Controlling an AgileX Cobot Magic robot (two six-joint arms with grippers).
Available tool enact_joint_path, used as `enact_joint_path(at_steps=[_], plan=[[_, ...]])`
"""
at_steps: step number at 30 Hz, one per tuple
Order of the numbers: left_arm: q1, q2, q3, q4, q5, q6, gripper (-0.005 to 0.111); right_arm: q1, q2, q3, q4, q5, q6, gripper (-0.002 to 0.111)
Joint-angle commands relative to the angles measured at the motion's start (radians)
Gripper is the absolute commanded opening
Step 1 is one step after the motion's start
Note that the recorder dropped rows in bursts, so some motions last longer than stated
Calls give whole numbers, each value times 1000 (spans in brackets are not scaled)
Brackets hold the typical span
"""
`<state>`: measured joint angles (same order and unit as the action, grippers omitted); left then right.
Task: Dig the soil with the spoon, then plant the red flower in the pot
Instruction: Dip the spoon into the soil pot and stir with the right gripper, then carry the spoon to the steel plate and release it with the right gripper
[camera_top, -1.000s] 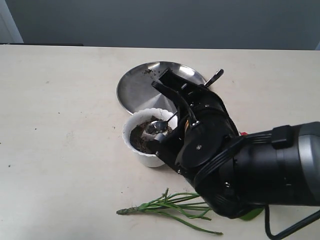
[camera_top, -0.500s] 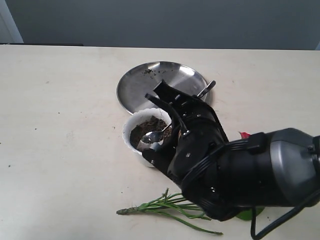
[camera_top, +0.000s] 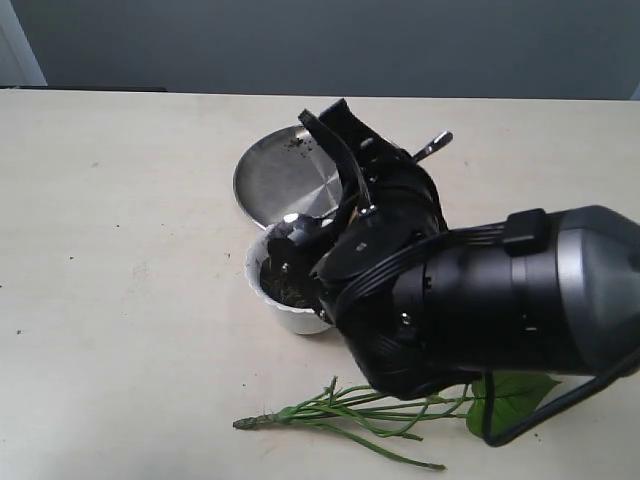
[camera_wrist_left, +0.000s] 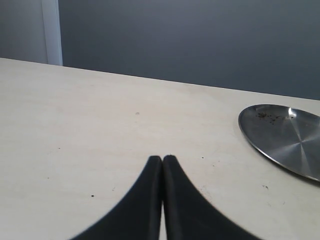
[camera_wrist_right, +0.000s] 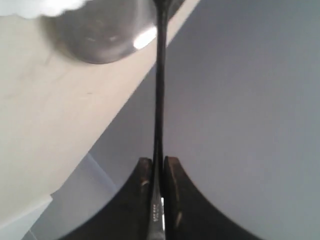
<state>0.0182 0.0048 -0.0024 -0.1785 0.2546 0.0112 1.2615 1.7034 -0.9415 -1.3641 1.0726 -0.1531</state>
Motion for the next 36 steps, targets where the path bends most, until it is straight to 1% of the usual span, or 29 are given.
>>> enact_joint_path(at_steps=[1,7,9,14,18,20,23,27,31,33,36], plan=[[2,-5,2,2,-15,-1,0,-5,-9,-4,147,-6,-120,-1],[2,-5,2,2,-15,-1,0,-5,20,-4,156,-19,-135,-1],[2,-5,2,2,-15,-1,0,-5,20,-4,132,-7,-122,-1],[2,-5,2,2,-15,-1,0,-5,-29,-4,55,28,58,-1],[2,-5,2,2,-15,-1,0,-5,-80,-4,85,5,153,-1],[2,-5,2,2,-15,-1,0,-27,-91,-4,89,-23,195,-1],[2,-5,2,2,-15,-1,0,-103,-93,-10,95,-61,271,-1],[2,-5,2,2,-15,-1,0,-257,-93,-40,117,-154,425,-1],[2,-5,2,2,-15,-1,0,-400,-91,-83,258,-405,445,-1],[2,-5,2,2,-15,-1,0,-475,-74,-103,322,-581,445,-1],[2,-5,2,2,-15,-1,0,-570,-20,-164,406,-746,445,-1]])
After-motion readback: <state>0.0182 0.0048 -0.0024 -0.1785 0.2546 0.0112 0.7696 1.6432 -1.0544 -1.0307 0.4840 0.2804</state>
